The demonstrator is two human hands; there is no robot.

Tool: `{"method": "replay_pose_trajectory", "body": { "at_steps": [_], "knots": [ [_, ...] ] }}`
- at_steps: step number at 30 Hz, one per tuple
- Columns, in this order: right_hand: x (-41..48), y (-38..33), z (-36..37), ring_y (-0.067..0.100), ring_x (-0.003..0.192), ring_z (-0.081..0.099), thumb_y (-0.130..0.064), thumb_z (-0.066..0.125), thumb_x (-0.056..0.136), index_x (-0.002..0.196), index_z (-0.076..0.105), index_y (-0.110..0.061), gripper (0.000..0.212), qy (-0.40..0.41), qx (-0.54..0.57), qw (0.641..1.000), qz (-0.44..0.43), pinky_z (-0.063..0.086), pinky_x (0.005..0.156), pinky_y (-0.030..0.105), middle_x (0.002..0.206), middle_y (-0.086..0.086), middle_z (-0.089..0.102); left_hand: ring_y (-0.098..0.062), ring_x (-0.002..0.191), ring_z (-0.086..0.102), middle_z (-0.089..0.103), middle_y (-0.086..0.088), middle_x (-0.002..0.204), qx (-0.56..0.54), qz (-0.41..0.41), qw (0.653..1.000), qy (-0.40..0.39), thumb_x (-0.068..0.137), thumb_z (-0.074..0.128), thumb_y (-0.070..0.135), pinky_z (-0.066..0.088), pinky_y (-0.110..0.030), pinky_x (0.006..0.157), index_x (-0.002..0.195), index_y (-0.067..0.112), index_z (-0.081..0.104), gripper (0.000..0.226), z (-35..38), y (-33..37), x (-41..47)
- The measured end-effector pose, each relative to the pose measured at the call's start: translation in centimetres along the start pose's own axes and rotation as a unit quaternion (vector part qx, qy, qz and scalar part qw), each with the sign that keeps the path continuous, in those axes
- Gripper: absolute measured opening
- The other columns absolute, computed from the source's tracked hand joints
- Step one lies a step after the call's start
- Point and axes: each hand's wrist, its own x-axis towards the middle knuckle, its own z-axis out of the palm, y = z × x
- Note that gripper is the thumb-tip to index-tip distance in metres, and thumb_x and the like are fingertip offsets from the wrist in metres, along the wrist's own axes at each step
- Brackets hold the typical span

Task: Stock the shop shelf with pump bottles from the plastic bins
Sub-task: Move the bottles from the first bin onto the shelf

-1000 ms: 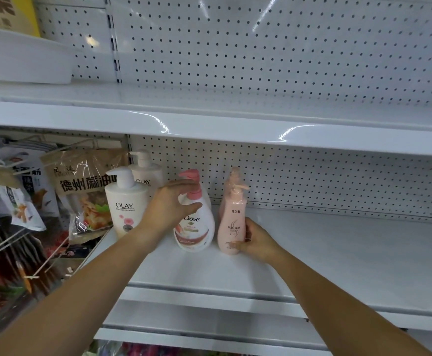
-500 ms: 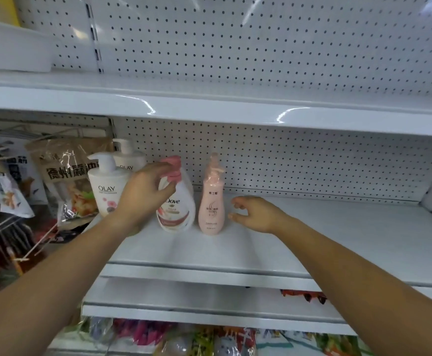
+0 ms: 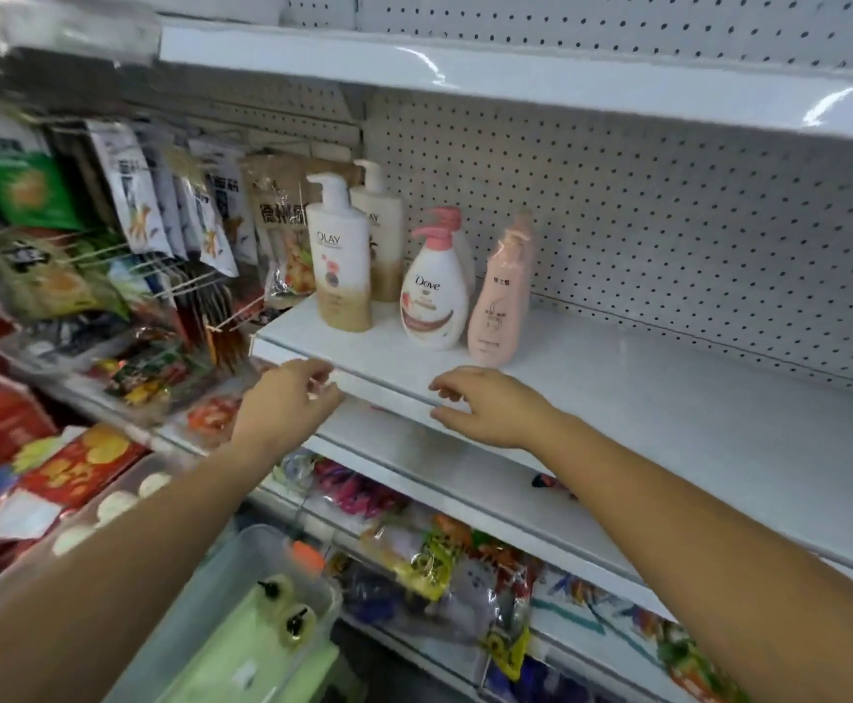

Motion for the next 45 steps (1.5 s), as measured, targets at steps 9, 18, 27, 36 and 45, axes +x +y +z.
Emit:
{"method": "replay_pose_trajectory", "body": {
  "at_steps": [9,18,27,36,45],
  "knots": [
    [5.8,-7.4,9.4,0.019,0.118,0.057,-0.051,0.06,0.092,0.137,0.054,-0.021,0.055,-0.073,0.034,0.992,-0.098,0.047,0.099,0.035,0.133,0.001,0.059,-0.015,0.1,0.066,0.069,0.003,0.117,0.05,-0.138,0.989,-0.027,0.088,0.06,0.042,0.054,-0.032,0.082,0.126,0.023,0.063,0.043,-0.9,-10.9,-8.6],
    [11.8,-12.2,21.3,0.015,0.126,0.052,-0.052,0.064,0.087,0.144,0.044,-0.029,0.065,-0.206,0.064,0.968,-0.131,0.047,0.101,0.039,0.144,-0.006,0.048,-0.015,0.107,0.064,0.067,0.004,0.123,0.041,-0.238,0.969,-0.046,0.085,0.066,0.039,0.051,-0.03,0.087,0.13,0.023,0.06,0.048,2.7,-21.1,-13.4],
    [13.6,-12.1,33.0,0.01,0.133,0.045,-0.051,0.072,0.08,0.145,0.04,-0.035,0.074,-0.309,0.079,0.938,-0.138,0.044,0.105,0.035,0.146,-0.011,0.045,-0.012,0.115,0.06,0.061,0.009,0.13,-0.028,-0.326,0.939,-0.106,0.077,0.069,0.05,0.051,-0.034,0.094,0.138,0.028,0.053,0.067,10.5,-28.8,-19.1],
    [16.3,-9.3,40.5,0.013,0.133,0.045,-0.048,0.073,0.083,0.152,0.022,-0.04,0.086,-0.363,0.053,0.916,-0.161,0.047,0.101,0.035,0.151,-0.008,0.037,-0.01,0.131,0.047,0.05,0.011,0.144,-0.056,-0.385,0.913,-0.124,0.078,0.073,0.047,0.042,-0.028,0.105,0.146,0.03,0.041,0.077,20.6,-29.6,-23.6],
    [19.3,-7.4,46.4,0.022,0.152,0.014,-0.04,0.073,0.085,0.155,0.017,-0.032,0.09,-0.376,0.058,0.908,-0.174,0.033,0.116,0.045,0.16,0.001,0.026,-0.009,0.139,0.038,0.043,0.01,0.15,-0.06,-0.396,0.907,-0.128,0.08,0.071,0.053,0.037,-0.025,0.107,0.151,0.029,0.033,0.084,28.5,-29.6,-24.3]
  ]
}}
